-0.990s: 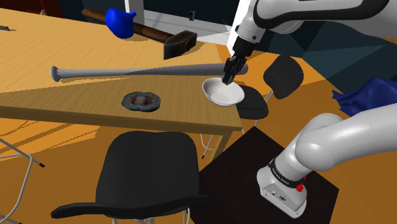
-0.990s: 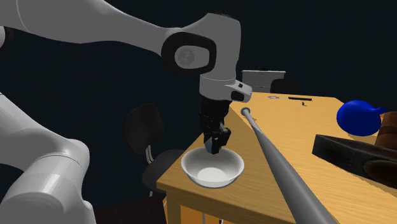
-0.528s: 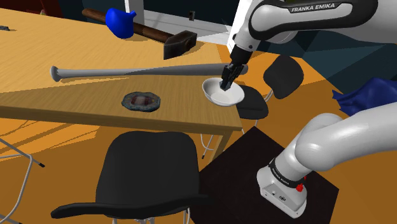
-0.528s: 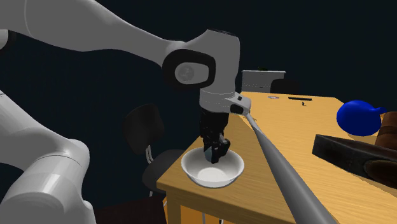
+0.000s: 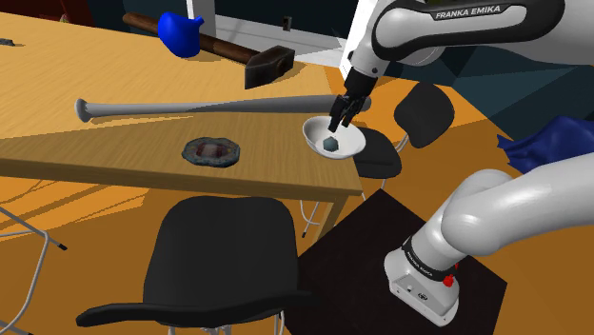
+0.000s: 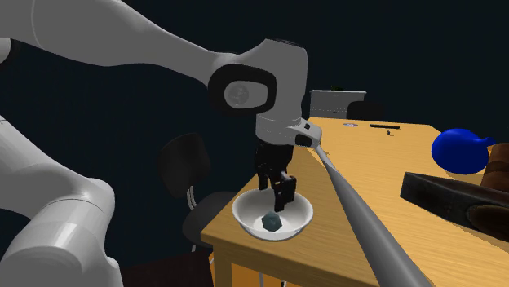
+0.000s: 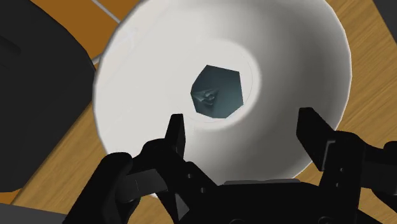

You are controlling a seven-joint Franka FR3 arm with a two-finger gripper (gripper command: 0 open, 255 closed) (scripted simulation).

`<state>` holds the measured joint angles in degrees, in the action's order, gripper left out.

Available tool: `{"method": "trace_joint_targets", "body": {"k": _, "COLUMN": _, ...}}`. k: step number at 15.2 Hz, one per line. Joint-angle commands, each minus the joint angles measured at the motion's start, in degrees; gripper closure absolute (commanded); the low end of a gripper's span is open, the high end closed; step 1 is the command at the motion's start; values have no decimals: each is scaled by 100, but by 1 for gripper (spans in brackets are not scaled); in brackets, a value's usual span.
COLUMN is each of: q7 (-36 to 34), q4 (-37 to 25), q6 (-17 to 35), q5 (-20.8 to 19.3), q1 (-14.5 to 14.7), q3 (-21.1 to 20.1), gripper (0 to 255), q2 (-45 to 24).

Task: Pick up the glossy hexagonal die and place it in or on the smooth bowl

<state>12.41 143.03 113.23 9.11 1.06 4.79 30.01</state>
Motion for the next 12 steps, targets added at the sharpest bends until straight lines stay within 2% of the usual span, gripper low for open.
{"method": "trace_joint_targets", "body": {"k": 1, "q7": 0, "q4": 0, "q6": 0, "q5": 0, "q1": 0, "q3": 0, "gripper": 0, "q2": 0}}
{"method": "trace_joint_targets", "body": {"k": 4, "q7": 0, "q4": 0, "q6": 0, "q5": 0, "q1": 0, "q3": 0, "gripper": 0, "q2": 0}}
{"method": "trace_joint_targets", "body": {"k": 8, "q7": -32, "q4": -632, "q6": -760, "q5": -88, "q1": -52, "q3": 69, "gripper": 0, "q2": 122}}
{"method": "trace_joint_targets", "body": {"k": 12, "q7": -32, "q4": -632, "q6": -760, "q5": -88, "q1": -52, "q3": 69, "gripper": 0, "q2": 122}}
